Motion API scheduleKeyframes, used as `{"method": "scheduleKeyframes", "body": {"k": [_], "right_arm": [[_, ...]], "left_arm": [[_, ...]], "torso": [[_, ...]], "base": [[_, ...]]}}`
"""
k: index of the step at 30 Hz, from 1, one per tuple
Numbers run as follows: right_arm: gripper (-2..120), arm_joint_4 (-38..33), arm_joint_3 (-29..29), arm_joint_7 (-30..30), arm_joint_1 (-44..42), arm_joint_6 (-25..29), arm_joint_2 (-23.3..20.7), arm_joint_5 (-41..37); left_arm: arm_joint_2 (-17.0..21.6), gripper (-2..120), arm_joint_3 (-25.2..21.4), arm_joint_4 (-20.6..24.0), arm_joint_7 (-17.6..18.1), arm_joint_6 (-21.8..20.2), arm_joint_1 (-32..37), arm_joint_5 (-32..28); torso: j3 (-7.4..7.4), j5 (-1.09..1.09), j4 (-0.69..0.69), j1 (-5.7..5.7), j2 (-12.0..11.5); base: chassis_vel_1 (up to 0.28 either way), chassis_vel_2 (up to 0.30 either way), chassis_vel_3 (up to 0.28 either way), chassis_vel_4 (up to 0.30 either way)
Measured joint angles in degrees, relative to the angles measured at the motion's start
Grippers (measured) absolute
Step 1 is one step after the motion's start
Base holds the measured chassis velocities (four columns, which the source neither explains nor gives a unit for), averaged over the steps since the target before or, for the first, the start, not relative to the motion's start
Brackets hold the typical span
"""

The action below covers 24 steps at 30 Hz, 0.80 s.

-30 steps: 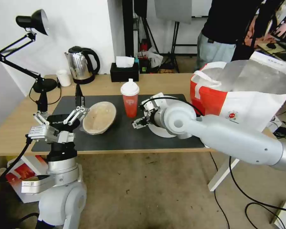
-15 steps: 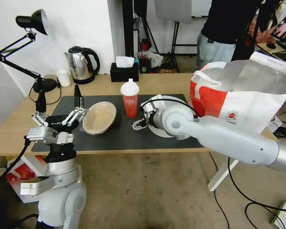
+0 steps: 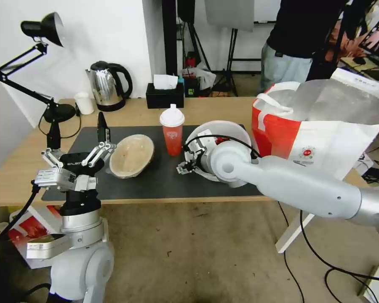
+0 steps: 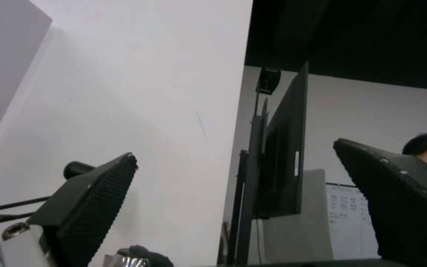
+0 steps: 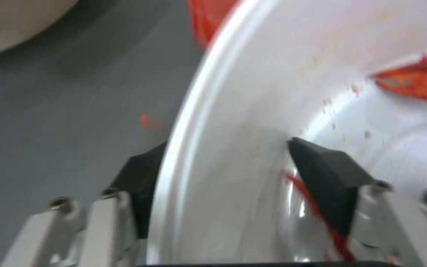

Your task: Pick up the trash from the table and place it into the takeout bag.

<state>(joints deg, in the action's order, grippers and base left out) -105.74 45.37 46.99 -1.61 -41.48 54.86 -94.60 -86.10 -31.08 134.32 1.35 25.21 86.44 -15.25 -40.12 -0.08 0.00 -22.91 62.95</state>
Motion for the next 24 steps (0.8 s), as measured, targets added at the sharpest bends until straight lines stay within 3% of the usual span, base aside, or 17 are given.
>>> {"method": "scheduleKeyframes", "body": {"k": [15,24], "right_arm": [[3,-1.4,-0.1,2.8,1.0,0.0,-0.4,-2.4],[0,-1.4,-0.3,2.9,1.3,0.0,-0.3,-2.4]], "left_arm": [[0.0,100,0.4,-0.3,-0.1,0.1,-0.3,0.2],[-0.2,100,0.4,-0.4,-0.1,0.1,0.0,0.8]], "torso": [[0.01,0.00,-0.01,0.00,0.0],[0.00,0.00,0.01,0.00,0.0]], "base": [[0.000,0.000,0.000,0.000],[0.000,0.000,0.000,0.000]]}}
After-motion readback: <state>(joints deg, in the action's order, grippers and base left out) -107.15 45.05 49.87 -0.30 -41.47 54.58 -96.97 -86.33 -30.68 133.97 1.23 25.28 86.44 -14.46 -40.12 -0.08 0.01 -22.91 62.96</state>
